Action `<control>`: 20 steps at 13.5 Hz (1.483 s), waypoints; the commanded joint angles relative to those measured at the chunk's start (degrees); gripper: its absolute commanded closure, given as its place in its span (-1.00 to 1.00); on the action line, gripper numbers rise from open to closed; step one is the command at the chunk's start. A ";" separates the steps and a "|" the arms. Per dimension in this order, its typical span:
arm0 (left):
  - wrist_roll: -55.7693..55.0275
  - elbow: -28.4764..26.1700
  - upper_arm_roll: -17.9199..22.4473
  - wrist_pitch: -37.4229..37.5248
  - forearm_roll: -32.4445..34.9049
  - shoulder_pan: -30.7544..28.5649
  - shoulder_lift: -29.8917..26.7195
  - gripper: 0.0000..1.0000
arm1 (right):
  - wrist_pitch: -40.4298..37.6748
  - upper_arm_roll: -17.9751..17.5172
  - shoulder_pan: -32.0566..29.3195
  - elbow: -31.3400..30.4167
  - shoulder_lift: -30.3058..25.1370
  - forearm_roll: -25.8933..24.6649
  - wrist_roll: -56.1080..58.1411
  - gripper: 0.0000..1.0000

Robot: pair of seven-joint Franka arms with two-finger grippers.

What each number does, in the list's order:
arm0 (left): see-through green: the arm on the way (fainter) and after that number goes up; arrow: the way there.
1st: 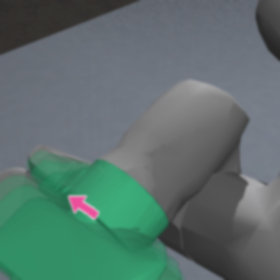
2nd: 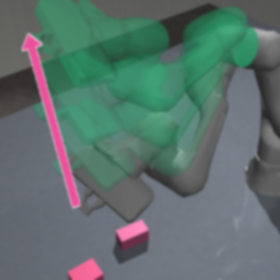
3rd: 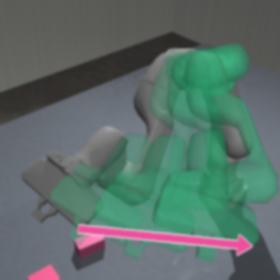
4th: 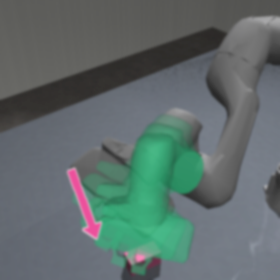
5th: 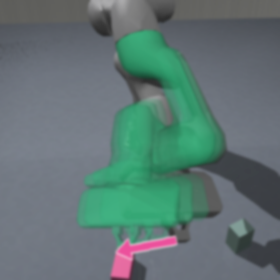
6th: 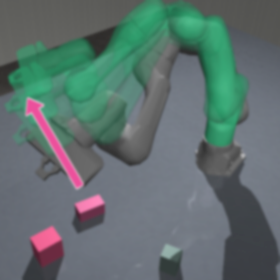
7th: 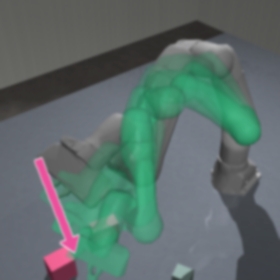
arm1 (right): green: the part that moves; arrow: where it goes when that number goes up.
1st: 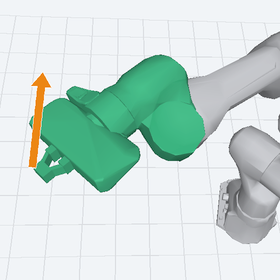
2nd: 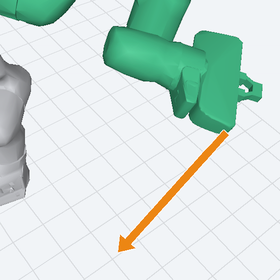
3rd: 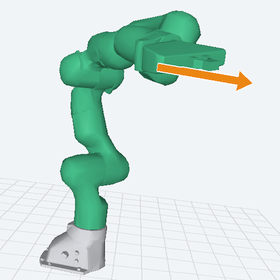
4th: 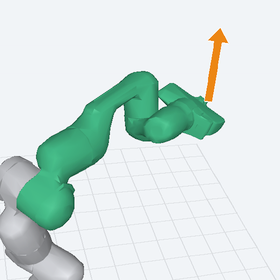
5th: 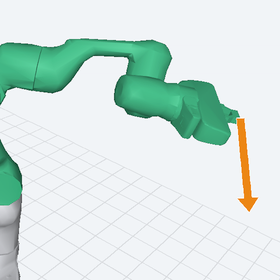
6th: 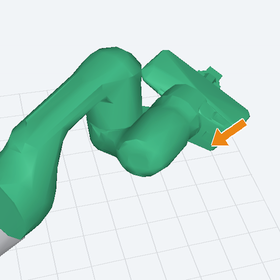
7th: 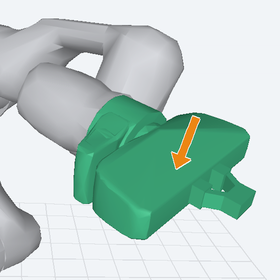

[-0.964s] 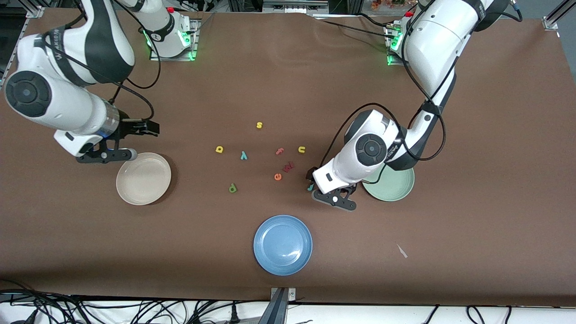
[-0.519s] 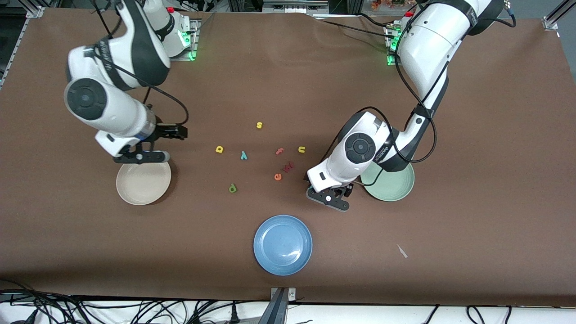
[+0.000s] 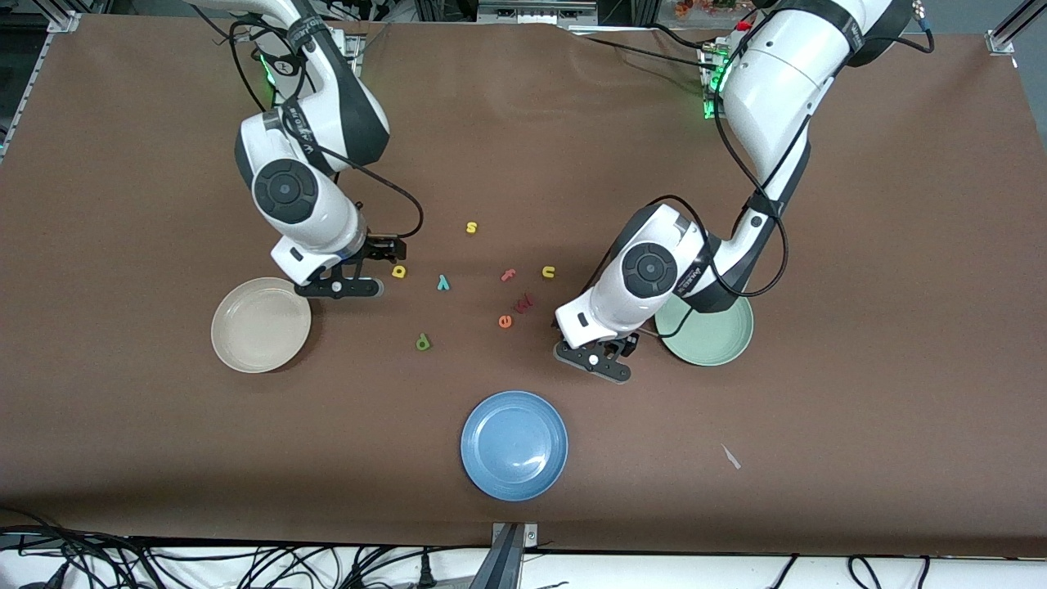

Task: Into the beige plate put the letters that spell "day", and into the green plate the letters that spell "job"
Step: 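Grasp the teal r with the left gripper while the right gripper approaches letters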

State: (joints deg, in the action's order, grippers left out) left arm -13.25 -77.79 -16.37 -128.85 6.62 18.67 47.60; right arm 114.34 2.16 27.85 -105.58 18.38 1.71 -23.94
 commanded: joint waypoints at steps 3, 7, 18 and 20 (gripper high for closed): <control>-0.02 1.41 0.55 -2.63 5.85 2.42 3.73 -0.66 | 8.24 -2.24 0.10 -7.18 -1.68 0.66 -3.03 -1.00; 0.50 0.44 0.63 -2.99 8.04 3.13 4.43 -0.44 | 14.84 -4.26 0.19 -9.82 -0.72 0.66 -6.12 -1.00; -0.02 0.00 0.63 -4.13 10.52 4.36 6.28 0.77 | 28.30 -4.35 5.19 -9.39 9.91 -0.22 -9.64 -1.00; -0.02 0.00 0.63 -4.13 10.43 4.18 6.02 1.00 | 28.92 -4.35 5.37 -9.21 11.15 -0.31 -9.72 -0.99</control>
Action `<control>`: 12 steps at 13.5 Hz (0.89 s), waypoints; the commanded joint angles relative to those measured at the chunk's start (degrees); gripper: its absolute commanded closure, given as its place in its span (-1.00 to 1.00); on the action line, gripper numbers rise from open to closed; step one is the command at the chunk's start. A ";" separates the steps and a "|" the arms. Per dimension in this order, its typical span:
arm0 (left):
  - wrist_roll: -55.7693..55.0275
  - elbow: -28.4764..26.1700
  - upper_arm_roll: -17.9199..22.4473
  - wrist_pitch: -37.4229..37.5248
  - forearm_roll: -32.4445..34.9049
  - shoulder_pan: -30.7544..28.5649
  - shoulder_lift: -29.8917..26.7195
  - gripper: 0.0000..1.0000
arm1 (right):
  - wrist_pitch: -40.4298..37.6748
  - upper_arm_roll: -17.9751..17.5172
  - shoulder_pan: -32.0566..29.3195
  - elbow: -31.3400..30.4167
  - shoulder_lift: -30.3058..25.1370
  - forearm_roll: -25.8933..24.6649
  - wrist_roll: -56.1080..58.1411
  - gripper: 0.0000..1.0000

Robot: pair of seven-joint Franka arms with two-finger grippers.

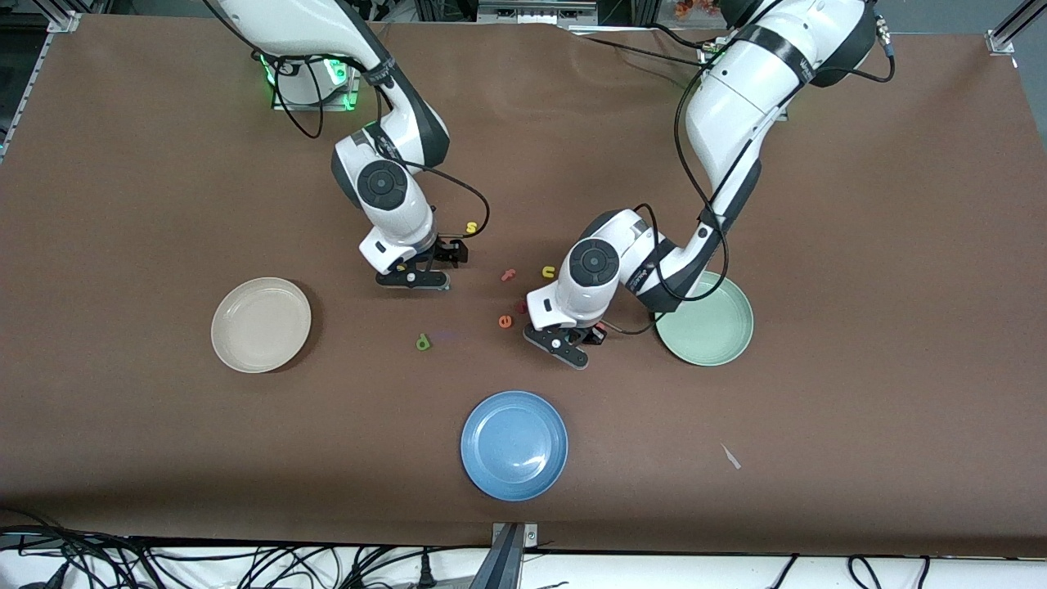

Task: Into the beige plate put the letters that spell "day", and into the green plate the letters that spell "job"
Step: 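Place the teal r on the green plate while the right gripper reaches letters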

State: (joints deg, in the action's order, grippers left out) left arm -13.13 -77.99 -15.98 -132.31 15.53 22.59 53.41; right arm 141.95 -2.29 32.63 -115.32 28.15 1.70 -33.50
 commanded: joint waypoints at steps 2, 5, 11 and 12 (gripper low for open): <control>-0.58 0.29 0.16 0.03 1.43 -0.44 -0.58 1.00 | 1.31 0.09 0.94 1.32 2.43 -0.46 -0.07 -0.99; -0.05 0.29 0.07 7.03 1.52 -2.55 -3.65 1.00 | 1.75 0.18 0.85 2.55 3.75 -0.55 0.45 -0.90; -0.23 -1.63 0.16 22.79 1.52 -9.12 -12.08 1.00 | 1.66 0.35 0.33 4.40 5.69 -0.55 3.35 -0.71; 0.03 -4.43 0.07 22.97 1.52 -11.14 -13.84 1.00 | 1.66 0.35 0.24 4.41 5.78 -0.55 3.79 -0.64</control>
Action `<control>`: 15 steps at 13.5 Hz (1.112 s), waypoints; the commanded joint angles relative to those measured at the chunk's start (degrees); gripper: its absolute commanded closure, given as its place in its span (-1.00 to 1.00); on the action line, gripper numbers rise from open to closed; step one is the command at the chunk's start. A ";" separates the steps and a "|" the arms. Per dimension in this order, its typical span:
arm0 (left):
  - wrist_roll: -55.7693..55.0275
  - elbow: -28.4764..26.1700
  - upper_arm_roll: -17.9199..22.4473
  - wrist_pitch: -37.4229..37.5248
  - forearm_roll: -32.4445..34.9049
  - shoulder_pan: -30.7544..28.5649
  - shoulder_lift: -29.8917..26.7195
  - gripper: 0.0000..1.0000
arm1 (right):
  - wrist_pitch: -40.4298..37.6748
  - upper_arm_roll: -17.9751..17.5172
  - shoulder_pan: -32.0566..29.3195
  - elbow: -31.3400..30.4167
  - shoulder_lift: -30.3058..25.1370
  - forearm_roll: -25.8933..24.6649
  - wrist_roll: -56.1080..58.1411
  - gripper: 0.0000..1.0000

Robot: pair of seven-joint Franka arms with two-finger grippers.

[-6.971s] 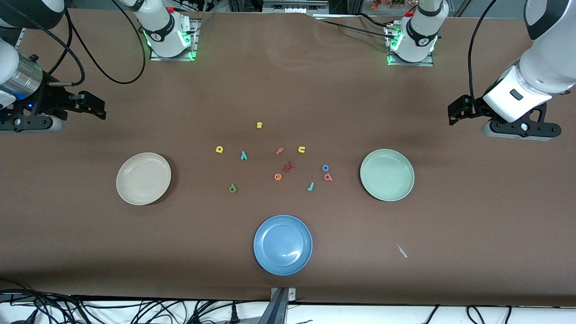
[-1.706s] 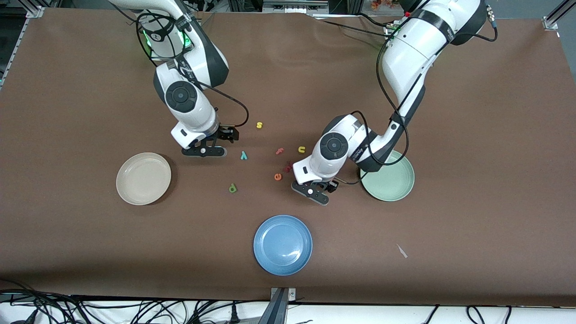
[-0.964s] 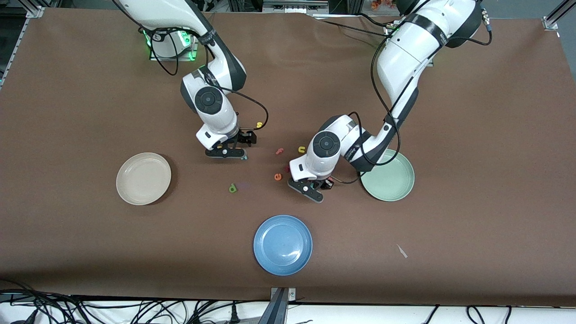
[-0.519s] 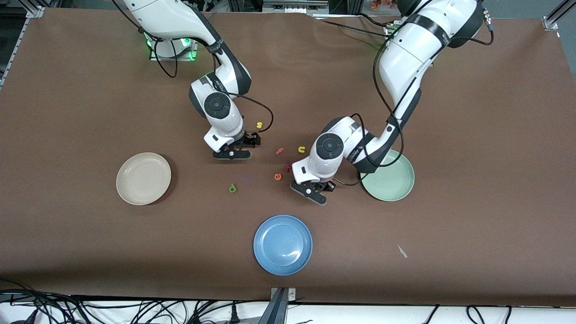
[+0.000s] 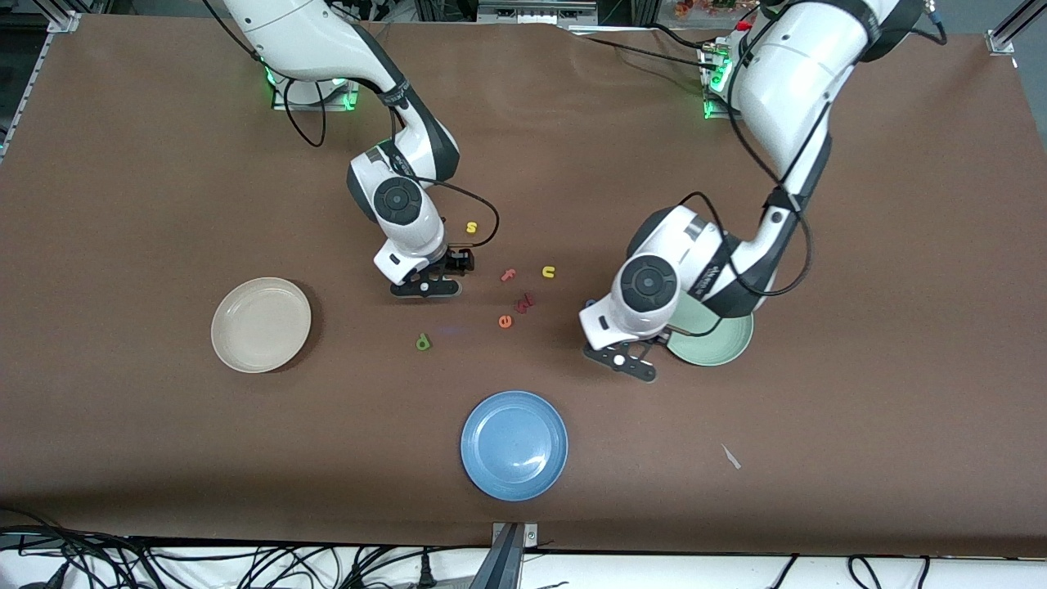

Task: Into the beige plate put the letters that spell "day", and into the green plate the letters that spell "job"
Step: 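Place the teal r on the green plate while the right gripper reaches letters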

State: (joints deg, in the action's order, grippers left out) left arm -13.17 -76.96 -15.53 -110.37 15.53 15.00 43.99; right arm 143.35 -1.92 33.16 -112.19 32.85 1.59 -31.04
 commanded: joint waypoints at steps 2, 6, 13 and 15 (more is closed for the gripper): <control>0.16 -10.73 -0.82 0.34 1.43 -6.90 -5.92 1.00 | 0.09 -0.02 -0.37 1.89 1.34 -0.44 1.95 -0.54; -0.37 -17.51 -0.73 -9.31 1.52 -9.27 -5.31 1.00 | -0.27 -0.02 -0.37 3.29 2.13 -0.36 2.04 -0.27; -5.08 -16.30 -1.00 -9.34 -0.14 -8.59 -6.36 -1.00 | -0.53 0.07 -0.46 3.82 2.49 -0.36 2.13 0.16; -13.33 -15.51 -1.00 -9.25 -2.60 -6.22 -6.54 -1.00 | -0.53 0.07 -0.46 3.82 2.57 -0.36 2.13 0.35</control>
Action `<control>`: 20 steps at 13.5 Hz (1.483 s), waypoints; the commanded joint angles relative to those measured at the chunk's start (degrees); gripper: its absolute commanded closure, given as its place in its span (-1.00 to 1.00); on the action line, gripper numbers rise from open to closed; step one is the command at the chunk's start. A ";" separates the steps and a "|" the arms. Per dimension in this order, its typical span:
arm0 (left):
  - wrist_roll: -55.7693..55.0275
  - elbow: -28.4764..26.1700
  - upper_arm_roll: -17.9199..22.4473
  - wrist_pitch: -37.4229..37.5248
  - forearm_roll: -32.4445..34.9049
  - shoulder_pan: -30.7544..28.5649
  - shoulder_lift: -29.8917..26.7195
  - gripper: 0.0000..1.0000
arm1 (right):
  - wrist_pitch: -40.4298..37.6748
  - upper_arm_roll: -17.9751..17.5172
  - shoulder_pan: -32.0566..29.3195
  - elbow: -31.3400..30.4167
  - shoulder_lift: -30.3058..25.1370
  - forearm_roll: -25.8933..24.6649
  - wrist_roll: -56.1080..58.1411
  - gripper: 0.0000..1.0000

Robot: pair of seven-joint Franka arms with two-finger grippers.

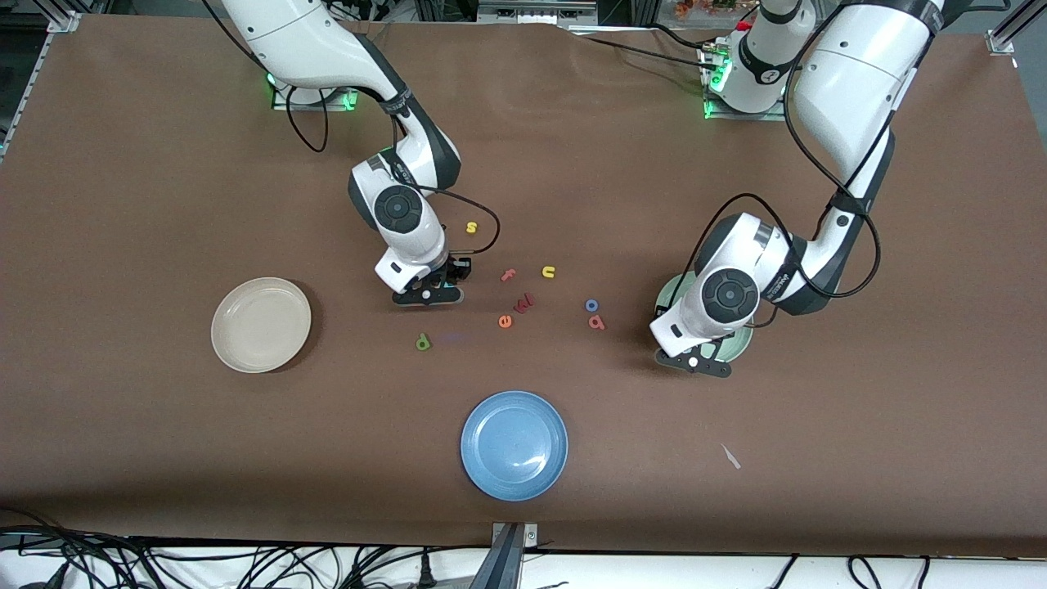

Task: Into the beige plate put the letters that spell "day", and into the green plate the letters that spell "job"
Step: 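Grasp the teal y with the right gripper while the left gripper returns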

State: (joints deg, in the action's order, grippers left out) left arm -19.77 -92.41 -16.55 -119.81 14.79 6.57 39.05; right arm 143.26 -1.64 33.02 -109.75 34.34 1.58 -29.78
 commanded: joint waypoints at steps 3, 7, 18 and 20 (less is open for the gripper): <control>-16.85 3.10 0.12 -0.07 -2.66 5.37 -0.04 -1.00 | -0.44 -0.21 -0.33 1.47 1.16 -0.26 0.86 0.57; -24.49 11.37 0.29 -0.78 -6.26 10.30 5.67 -1.00 | -0.61 -0.21 -0.33 1.91 1.16 0.27 0.60 0.76; -27.25 10.68 0.47 -6.32 -1.36 12.94 9.90 -0.25 | -15.54 4.53 -2.35 6.39 -5.06 0.44 1.13 0.90; -27.51 10.59 0.47 -6.32 -1.25 13.20 10.25 -0.11 | -18.62 6.90 -2.35 6.22 -7.09 0.44 2.52 0.91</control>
State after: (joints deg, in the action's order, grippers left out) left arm -47.79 -82.81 -16.66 -126.20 12.34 19.01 48.44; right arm 127.88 3.58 30.79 -102.85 30.08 1.61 -29.11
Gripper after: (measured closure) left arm 0.401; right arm 0.863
